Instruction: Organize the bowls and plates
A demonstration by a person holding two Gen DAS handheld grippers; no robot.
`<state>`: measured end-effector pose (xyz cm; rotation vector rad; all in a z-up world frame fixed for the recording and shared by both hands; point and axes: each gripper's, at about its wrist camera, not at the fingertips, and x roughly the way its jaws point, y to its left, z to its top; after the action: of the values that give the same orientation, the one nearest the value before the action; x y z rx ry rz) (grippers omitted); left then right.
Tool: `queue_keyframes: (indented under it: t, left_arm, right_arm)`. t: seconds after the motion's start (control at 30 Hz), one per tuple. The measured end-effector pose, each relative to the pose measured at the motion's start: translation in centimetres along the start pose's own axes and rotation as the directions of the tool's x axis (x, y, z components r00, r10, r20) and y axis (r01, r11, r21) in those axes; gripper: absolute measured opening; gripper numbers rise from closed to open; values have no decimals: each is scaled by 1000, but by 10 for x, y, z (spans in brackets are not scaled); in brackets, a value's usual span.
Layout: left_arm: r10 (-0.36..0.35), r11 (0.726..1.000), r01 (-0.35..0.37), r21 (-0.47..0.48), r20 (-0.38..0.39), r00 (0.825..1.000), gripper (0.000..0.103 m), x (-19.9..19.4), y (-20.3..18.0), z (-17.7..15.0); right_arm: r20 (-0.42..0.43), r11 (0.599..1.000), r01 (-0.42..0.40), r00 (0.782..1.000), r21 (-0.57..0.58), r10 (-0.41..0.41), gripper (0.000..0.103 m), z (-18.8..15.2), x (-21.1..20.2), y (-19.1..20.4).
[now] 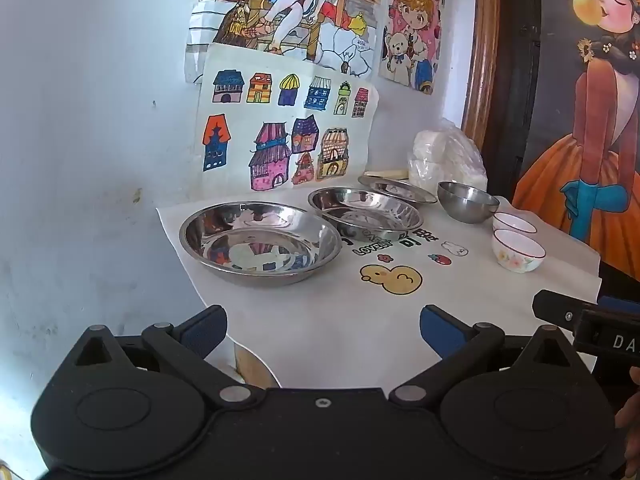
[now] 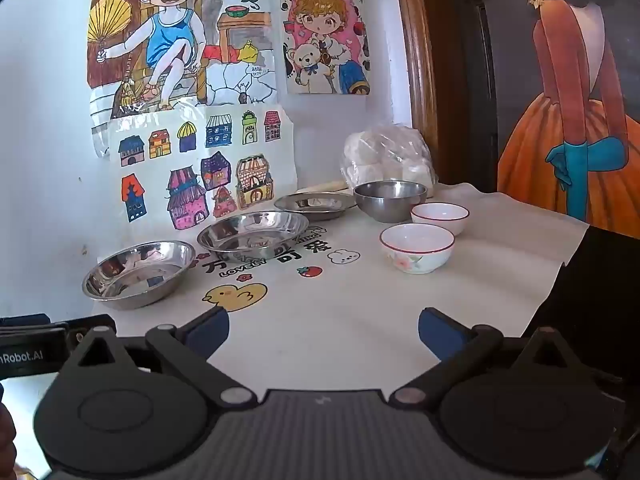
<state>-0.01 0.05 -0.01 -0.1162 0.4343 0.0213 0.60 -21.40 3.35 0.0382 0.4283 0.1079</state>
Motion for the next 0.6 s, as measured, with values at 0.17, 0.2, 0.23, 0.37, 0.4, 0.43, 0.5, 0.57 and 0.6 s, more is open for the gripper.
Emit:
queue_keyframes:
  t: [0.17, 0.2, 0.23, 0.37, 0.4, 0.43, 0.5, 0.57, 0.6]
  left_arm:
    - [5, 1000, -5, 5, -3, 1000, 102, -2, 0, 0]
    - [4, 1000, -4, 8, -3, 1000, 102, -3, 0, 0]
    - [6, 1000, -6, 4, -8, 1000, 102, 2, 1, 1]
    - [8, 1000, -8, 17, -6, 1000, 102, 2, -1, 3]
    - [7, 1000, -7, 19, -5, 1000, 102, 1, -1, 3]
    - [6, 1000, -6, 20, -4, 1000, 102, 1, -1, 4]
    - [11, 1000, -11, 20, -1, 1000, 102, -2, -3, 2]
    - [10, 1000, -10, 18, -2, 1000, 102, -1, -3, 1]
    - [11, 1000, -11, 18, -2, 1000, 102, -1, -3, 1]
  right_arm:
    - [2, 1000, 0, 1000, -1, 0, 103, -1, 0, 0]
    - [2, 1000, 0, 1000, -1, 0, 103, -1, 0, 0]
    - [2, 1000, 0, 1000, 0, 0, 103, -1, 0, 0]
    - [2, 1000, 0, 1000, 0, 0, 103, -1, 0, 0]
    - [1, 1000, 0, 1000, 0, 0, 103, -1, 0, 0]
    - [3, 1000, 0, 1000, -1, 0, 103, -1, 0, 0]
    - [4, 1000, 0, 1000, -1, 0, 103, -1, 0, 0]
    - [2, 1000, -1, 1000, 1, 1, 103, -1, 0, -1]
    - [3, 1000, 0, 1000, 1, 0, 103, -1, 0, -1]
